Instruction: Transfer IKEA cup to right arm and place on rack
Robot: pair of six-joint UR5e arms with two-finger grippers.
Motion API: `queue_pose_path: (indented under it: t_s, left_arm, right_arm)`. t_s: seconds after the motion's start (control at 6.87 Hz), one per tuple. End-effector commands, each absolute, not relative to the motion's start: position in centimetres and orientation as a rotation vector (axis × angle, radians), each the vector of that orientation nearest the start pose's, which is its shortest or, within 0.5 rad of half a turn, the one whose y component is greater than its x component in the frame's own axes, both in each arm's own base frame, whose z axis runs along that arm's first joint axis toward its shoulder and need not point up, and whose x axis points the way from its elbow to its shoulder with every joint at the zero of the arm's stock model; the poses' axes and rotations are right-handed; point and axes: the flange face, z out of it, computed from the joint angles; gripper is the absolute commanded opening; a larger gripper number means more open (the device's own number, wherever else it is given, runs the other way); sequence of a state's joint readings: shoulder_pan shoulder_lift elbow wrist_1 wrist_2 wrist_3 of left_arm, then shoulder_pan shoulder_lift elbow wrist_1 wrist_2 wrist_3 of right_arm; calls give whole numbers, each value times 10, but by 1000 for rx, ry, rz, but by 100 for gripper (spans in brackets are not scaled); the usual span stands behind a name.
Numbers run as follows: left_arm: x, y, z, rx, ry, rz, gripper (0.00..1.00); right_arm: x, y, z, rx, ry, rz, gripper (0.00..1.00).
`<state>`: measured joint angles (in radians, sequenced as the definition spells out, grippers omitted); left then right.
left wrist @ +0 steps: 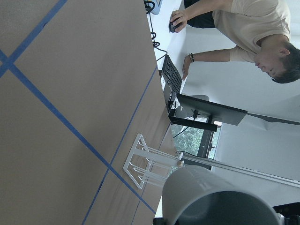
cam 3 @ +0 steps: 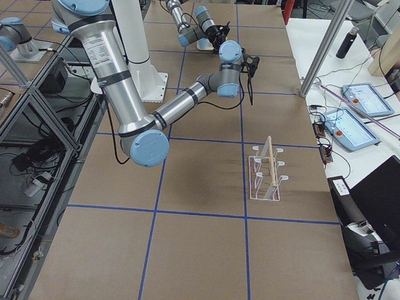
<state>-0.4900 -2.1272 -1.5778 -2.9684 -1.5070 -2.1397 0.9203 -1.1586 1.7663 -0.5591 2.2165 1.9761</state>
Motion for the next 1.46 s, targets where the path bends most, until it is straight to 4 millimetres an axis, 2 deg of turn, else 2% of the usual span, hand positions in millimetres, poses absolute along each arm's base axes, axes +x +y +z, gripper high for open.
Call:
queue_pose_path:
  t_s: [0.0, 0.29, 0.58, 1.02, 1.31]
  left_arm:
    - [470, -411, 178, -33, 2055, -745, 0]
    - [468, -410, 177, -33, 2073, -740, 0]
    - [466, -411, 175, -19, 2088, -758, 0]
    - [465, -411, 170, -14, 2115, -761, 0]
    - [467, -411, 169, -16, 2116, -763, 0]
  right_arm:
    - [-316, -479, 215, -147, -1726, 651, 100]
    - [-322, -478, 194, -248, -1783, 803, 100]
    - [-349, -462, 193, -266, -1793, 831, 100]
    - [-355, -459, 194, -300, -1787, 846, 100]
    - [-368, -455, 186, -322, -1798, 858, 100]
